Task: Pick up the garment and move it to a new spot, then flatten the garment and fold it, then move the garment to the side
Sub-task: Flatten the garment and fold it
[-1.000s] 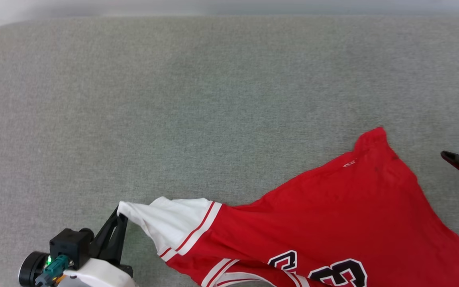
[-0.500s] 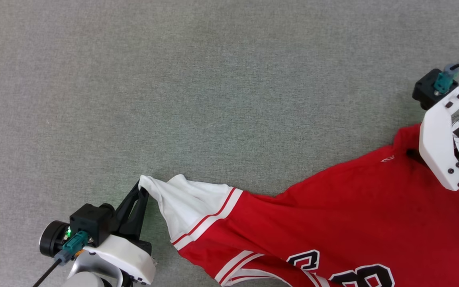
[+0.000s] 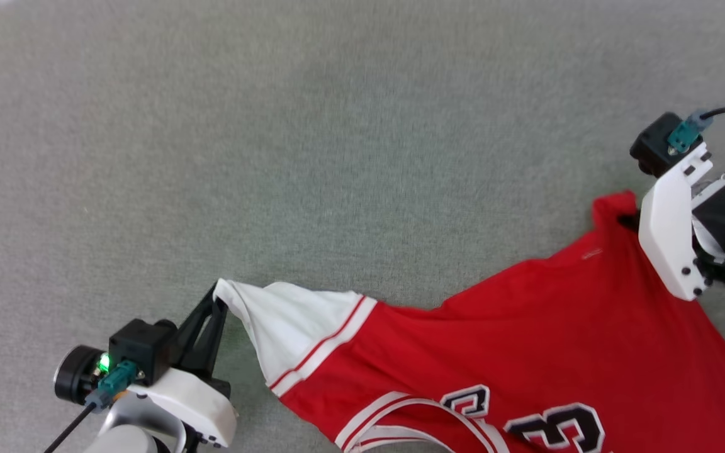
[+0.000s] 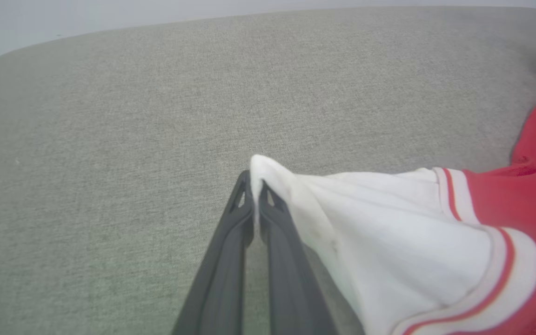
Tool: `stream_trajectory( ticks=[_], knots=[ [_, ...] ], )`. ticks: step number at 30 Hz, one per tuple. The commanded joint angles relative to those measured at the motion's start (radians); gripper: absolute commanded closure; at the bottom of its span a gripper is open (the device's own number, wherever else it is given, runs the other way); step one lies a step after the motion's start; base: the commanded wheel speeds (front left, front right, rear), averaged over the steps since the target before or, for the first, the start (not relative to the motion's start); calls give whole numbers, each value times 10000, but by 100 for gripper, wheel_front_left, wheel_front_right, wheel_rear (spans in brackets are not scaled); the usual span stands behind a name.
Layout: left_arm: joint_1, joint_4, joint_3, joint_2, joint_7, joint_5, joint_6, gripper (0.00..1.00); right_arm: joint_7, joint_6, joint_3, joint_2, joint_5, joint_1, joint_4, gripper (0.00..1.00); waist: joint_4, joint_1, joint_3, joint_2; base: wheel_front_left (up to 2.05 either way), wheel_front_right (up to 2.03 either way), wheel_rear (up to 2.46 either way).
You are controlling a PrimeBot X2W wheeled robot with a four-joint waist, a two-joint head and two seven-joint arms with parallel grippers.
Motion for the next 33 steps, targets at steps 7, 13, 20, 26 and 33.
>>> stream_trajectory(
  ticks=[7,13,20,26,33],
  knots=[
    [-914,-212,164,607,357,353,-153,100,-1795,-5,-10,-330,502,-600,-495,100,-357,-1,-1604,0,0,0,0],
    [-2515,-732,456,1000,1026,710,-315,100,-3056,-5,-528,-323,530,-1106,-619,100,-716,-1,-1800,0,0,0,0],
    [-5448,-914,796,1172,1937,1214,-849,100,-4249,-5,-1572,141,-115,-2121,-254,100,-1011,-1,-1099,0,0,0,0],
    [-8609,-479,862,880,2644,1781,-1570,100,-4750,-5,-2922,898,-1229,-3617,408,100,-1050,-1,30,0,0,0,0],
    [-12500,807,860,65,3032,2313,-2429,100,-4594,-5,-4060,1742,-2582,-6100,1075,100,-850,-1,1486,0,0,0,0]
  ],
)
